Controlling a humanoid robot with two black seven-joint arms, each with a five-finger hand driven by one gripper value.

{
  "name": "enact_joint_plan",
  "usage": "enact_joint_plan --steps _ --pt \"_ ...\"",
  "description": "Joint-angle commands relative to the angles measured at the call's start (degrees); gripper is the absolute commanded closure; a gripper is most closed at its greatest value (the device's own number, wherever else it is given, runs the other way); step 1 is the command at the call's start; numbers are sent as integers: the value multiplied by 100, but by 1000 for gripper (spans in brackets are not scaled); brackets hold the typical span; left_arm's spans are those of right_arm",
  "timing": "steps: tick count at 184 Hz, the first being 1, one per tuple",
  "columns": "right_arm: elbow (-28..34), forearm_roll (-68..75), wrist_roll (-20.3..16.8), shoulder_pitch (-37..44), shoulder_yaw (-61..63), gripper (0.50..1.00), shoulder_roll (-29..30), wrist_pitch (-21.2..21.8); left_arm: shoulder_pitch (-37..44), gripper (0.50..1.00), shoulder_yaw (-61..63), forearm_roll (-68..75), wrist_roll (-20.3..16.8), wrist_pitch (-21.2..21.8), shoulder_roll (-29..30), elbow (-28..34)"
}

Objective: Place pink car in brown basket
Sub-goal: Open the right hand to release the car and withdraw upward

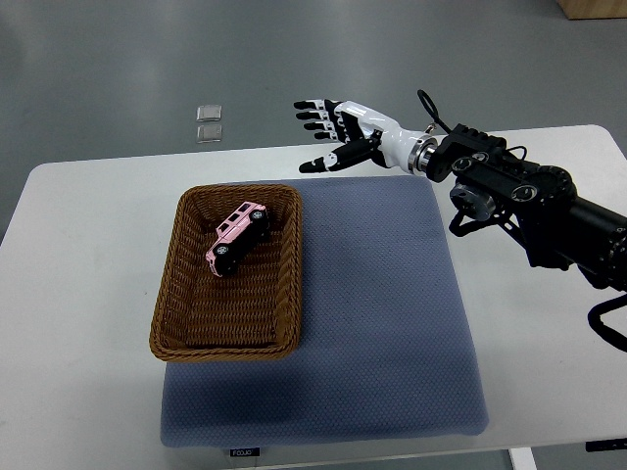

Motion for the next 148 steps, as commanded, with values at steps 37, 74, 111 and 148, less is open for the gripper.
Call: enact_joint_plan --steps 37,74,111,148 --pt "-45 2792 -561 -454 287 585 -205 -5 1 500 0 0 0 4 0 0" --pt "-37 2827 -570 -815 789 585 -126 -14 1 500 0 0 0 4 0 0" --pt "-28 2801 -517 -973 868 583 -108 -5 1 500 0 0 0 -4 0 0" --pt "-28 2783 -517 -1105 868 583 -143 4 1 500 0 0 0 4 0 0"
